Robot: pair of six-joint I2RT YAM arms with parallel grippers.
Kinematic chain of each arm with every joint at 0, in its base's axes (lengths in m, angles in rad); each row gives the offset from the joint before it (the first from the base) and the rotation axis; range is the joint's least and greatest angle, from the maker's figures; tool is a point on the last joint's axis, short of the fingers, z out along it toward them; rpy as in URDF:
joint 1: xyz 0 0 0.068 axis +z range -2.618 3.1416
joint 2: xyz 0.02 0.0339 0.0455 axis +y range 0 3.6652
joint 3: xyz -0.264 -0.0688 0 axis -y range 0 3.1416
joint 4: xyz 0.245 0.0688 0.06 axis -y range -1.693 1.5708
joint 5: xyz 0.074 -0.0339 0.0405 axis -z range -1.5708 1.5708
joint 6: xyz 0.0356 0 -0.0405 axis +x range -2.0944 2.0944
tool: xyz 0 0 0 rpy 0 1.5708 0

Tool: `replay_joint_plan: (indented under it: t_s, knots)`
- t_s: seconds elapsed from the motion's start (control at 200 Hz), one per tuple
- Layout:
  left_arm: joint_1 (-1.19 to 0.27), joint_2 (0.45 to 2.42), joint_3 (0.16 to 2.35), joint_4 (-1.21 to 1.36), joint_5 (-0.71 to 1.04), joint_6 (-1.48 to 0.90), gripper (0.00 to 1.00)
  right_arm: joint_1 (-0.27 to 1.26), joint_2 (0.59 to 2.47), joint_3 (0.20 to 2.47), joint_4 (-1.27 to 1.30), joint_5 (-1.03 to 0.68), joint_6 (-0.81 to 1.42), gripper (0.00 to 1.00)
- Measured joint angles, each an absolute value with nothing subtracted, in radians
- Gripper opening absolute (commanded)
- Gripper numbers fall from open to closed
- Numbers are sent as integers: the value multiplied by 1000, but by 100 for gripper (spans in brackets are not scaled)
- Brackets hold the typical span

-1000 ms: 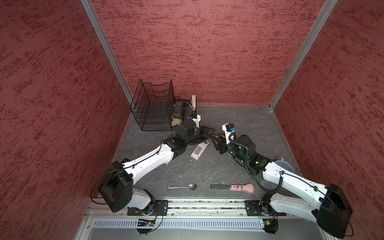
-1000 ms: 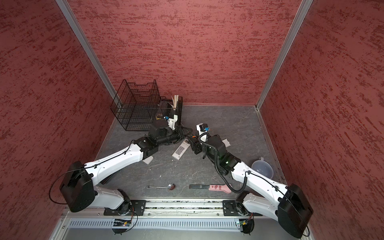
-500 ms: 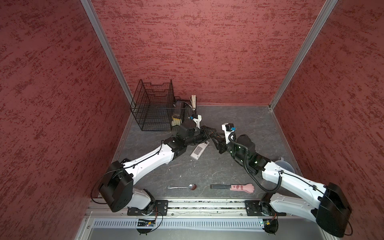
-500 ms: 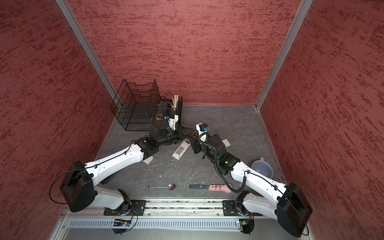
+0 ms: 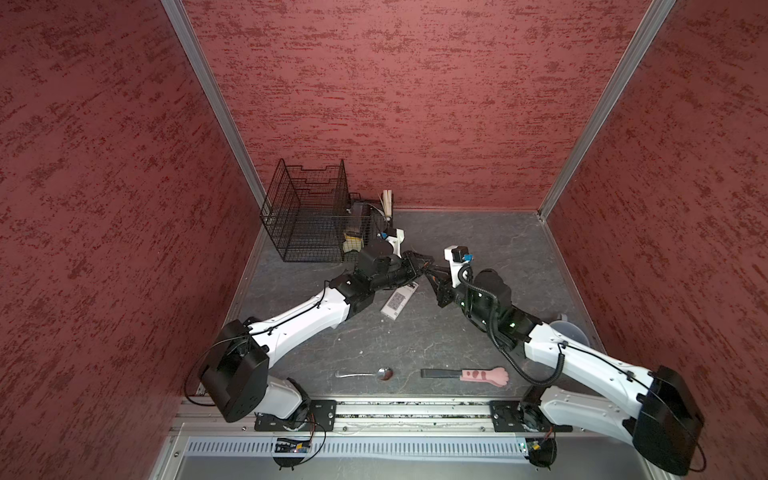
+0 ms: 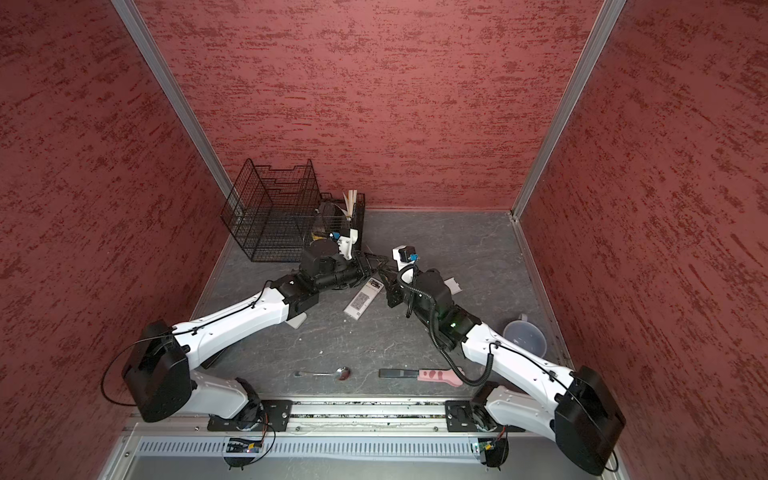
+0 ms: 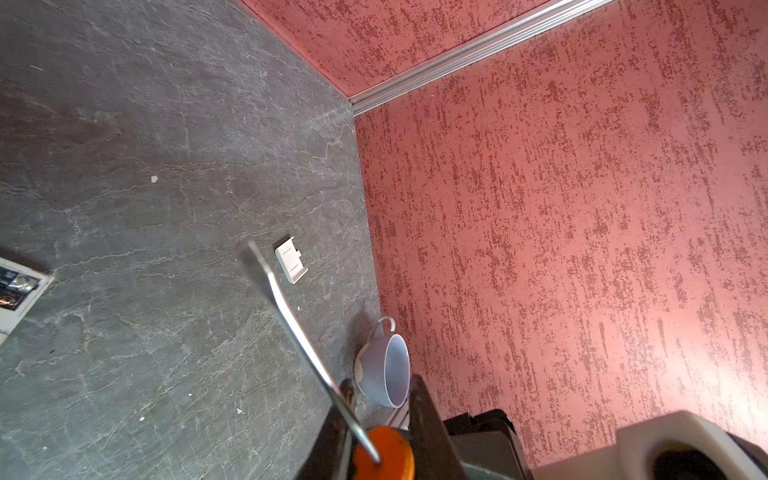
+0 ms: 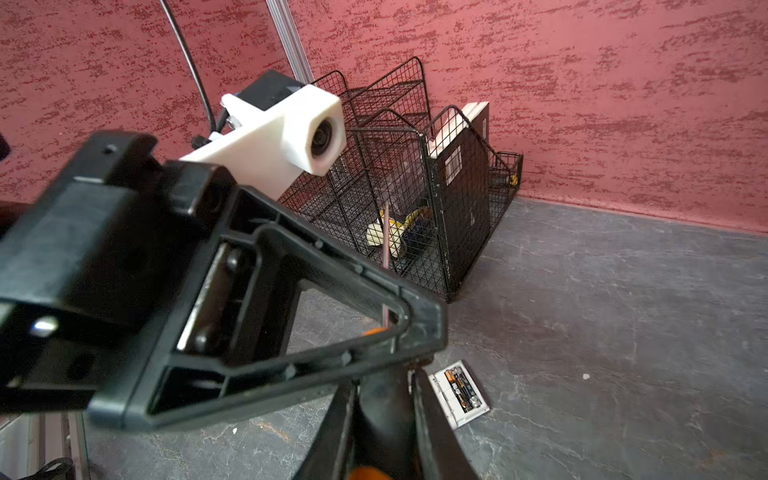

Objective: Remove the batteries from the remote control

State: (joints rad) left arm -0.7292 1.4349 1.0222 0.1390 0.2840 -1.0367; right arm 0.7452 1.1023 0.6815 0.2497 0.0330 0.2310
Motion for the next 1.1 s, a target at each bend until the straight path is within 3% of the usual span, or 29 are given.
replay_joint_plan:
  t_s: [0.085,0.331,0.676,1.102]
  knots:
    - [-731,1435,1021,149,288,-1040,0,745,1091,682,239,33,231,0]
    - [-732,1435,1001,178,291,-1047,0,745,1078,682,207,32,236,0]
    - [-735,1434,993,186,289,-1047,38,746,1056,699,141,31,267,0]
    - [-712,1316,925,82,210,-920,55,745,993,723,-54,63,325,0]
